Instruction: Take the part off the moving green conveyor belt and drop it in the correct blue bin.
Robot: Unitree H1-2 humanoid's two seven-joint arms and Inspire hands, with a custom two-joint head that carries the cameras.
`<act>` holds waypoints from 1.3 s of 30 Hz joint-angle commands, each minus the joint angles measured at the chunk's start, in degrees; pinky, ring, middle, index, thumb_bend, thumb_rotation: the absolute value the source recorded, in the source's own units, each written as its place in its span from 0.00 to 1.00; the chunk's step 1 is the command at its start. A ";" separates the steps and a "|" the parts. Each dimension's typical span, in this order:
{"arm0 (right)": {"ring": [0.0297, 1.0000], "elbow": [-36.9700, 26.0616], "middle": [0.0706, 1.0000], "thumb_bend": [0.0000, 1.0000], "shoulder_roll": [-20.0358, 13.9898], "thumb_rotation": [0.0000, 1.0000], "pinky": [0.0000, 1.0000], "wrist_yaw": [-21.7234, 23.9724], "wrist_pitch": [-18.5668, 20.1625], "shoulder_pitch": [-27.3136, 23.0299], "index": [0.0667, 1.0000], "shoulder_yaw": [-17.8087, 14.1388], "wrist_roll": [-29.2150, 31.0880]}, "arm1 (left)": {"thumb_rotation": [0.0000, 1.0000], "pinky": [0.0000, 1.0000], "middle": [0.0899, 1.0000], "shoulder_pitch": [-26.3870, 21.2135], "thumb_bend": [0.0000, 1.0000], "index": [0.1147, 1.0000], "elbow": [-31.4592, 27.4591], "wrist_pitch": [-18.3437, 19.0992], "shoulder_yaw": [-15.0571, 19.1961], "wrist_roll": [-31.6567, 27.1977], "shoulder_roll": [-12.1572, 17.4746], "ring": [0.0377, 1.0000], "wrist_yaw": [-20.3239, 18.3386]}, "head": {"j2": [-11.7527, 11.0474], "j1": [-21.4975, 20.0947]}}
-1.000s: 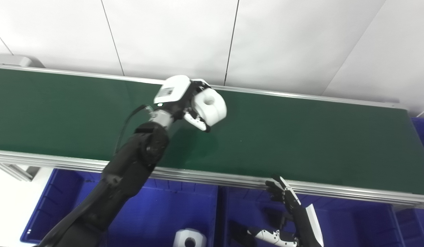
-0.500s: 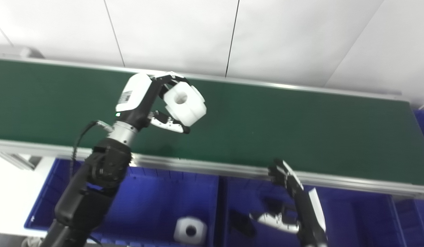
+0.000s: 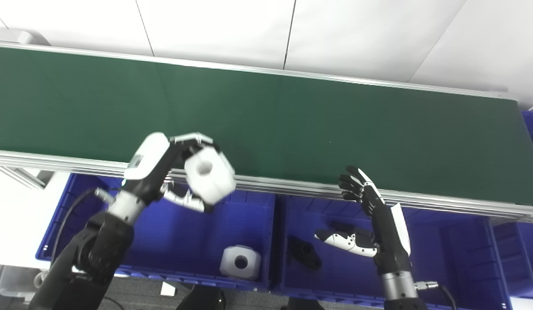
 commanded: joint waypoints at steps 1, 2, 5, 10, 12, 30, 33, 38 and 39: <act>0.78 -2.34 0.81 0.88 0.39 0.24 0.73 -0.30 -1.36 0.32 0.87 0.12 0.09 | 0.00 0.45 0.47 0.13 0.50 0.42 -1.25 -2.42 0.78 -1.06 1.54 0.41 -0.51 | -0.22 0.11; 0.78 -2.30 0.81 0.88 0.40 0.23 0.73 -0.26 -1.58 0.38 0.87 0.15 0.22 | 0.00 0.46 0.47 0.75 0.50 0.42 -1.22 -2.37 0.72 -1.15 1.87 0.41 -1.05 | -0.28 0.11; 0.79 -2.21 0.80 0.88 0.16 0.24 0.73 -0.06 -1.63 0.72 0.87 0.20 0.33 | 0.00 0.47 0.47 2.61 0.50 0.42 -1.18 -1.65 0.06 -1.95 3.06 0.41 -3.84 | -1.04 0.43; 0.79 -2.13 0.80 0.88 -0.06 0.25 0.74 -0.03 -1.55 1.04 0.88 0.12 0.17 | 0.00 0.49 0.47 3.16 0.50 0.42 2.00 -4.58 -0.82 -3.16 3.41 0.42 -5.34 | -1.62 0.60; 0.79 -1.91 0.80 0.88 -0.18 0.25 0.74 -0.04 -1.81 1.03 0.88 0.11 0.13 | 0.00 0.48 0.47 2.78 0.50 0.43 3.58 -4.42 -1.24 -2.38 3.21 0.41 -5.61 | -1.71 0.62; 0.79 -2.45 0.81 0.87 -0.63 0.26 0.74 0.26 -1.07 1.34 0.88 0.09 0.17 | 0.00 0.39 0.42 -1.51 0.49 0.49 6.49 9.99 -5.06 5.74 1.23 0.36 -12.96 | -1.68 0.72; 0.78 -2.51 0.81 0.88 -0.55 0.26 0.73 0.06 -1.09 1.50 0.88 0.16 -0.17 | 0.00 0.36 0.42 -2.67 0.49 0.51 6.89 12.37 -6.38 7.58 1.33 0.35 -14.46 | -1.77 0.61; 0.79 -3.25 0.82 0.87 -0.98 0.27 0.73 0.45 -0.72 1.97 0.88 0.65 -1.41 | 0.05 0.49 0.60 -3.97 0.50 0.46 7.37 18.13 -8.20 12.07 1.49 0.55 -16.52 | -1.91 -0.11; 0.79 -3.43 0.82 0.88 -1.10 0.27 0.73 0.57 -0.67 2.05 0.89 0.76 -1.64 | 0.23 0.51 0.65 -4.09 0.63 0.70 6.63 19.99 -8.60 13.19 1.78 0.59 -17.94 | -1.91 -0.16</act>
